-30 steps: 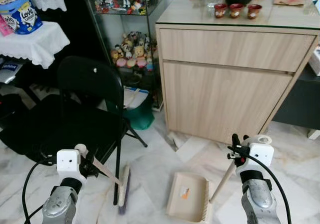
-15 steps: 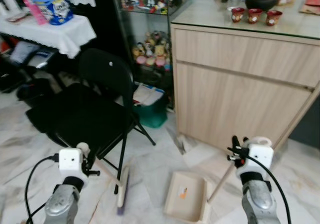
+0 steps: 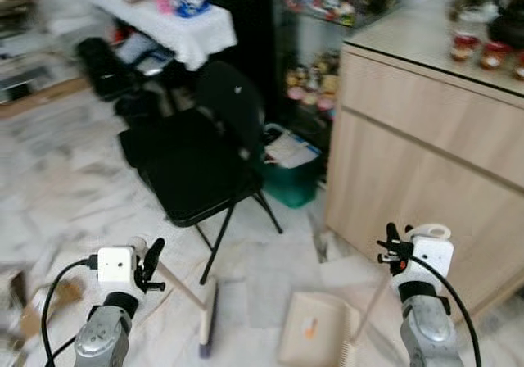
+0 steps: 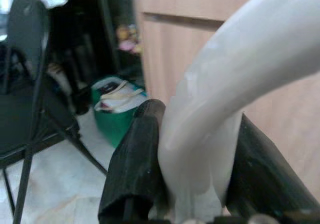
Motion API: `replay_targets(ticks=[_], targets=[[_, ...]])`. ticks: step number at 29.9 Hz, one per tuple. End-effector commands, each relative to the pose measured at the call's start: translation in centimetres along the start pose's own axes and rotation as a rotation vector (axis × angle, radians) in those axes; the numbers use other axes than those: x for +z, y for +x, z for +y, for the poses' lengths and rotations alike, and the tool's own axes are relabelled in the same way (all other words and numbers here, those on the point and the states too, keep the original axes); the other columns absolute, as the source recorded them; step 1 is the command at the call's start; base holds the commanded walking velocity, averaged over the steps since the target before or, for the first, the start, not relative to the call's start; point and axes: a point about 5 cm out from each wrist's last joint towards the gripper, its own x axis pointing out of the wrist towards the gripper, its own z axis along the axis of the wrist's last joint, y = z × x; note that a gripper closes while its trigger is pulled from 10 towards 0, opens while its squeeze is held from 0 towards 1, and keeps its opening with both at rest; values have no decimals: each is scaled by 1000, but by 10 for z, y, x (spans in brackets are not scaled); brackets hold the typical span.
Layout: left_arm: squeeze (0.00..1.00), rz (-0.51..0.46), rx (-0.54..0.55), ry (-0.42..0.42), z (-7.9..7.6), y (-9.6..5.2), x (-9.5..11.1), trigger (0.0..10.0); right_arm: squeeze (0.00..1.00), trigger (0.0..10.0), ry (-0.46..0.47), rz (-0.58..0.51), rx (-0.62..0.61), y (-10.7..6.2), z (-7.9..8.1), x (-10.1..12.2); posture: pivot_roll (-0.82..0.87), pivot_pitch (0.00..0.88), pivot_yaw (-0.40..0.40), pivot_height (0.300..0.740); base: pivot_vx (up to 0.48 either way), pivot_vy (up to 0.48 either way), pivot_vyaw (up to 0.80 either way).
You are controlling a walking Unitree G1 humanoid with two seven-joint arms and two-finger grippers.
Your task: Sweep floor
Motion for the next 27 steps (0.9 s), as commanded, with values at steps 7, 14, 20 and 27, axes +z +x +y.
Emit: replay_targets(ticks=[7,14,20,27], targets=[[0,-32,28,8,6,-2,6,10000,0,10000,46,-32,15,2,7,7,-37,66,82,740,0,0,0],[0,-24,33,-30,3,-2,3,10000,0,10000,25,-37,28,4,7,9,-41,42,76,740,0,101,0],[0,-20,27,-31,2,-3,2,10000,0,10000,42,-45,44,3,8,9,-46,31,74,740,0,361,503],[0,-15,22,-39,-1,-4,0,10000,0,10000,43,-49,56,2,10,10,-48,23,71,740,0,330,88]])
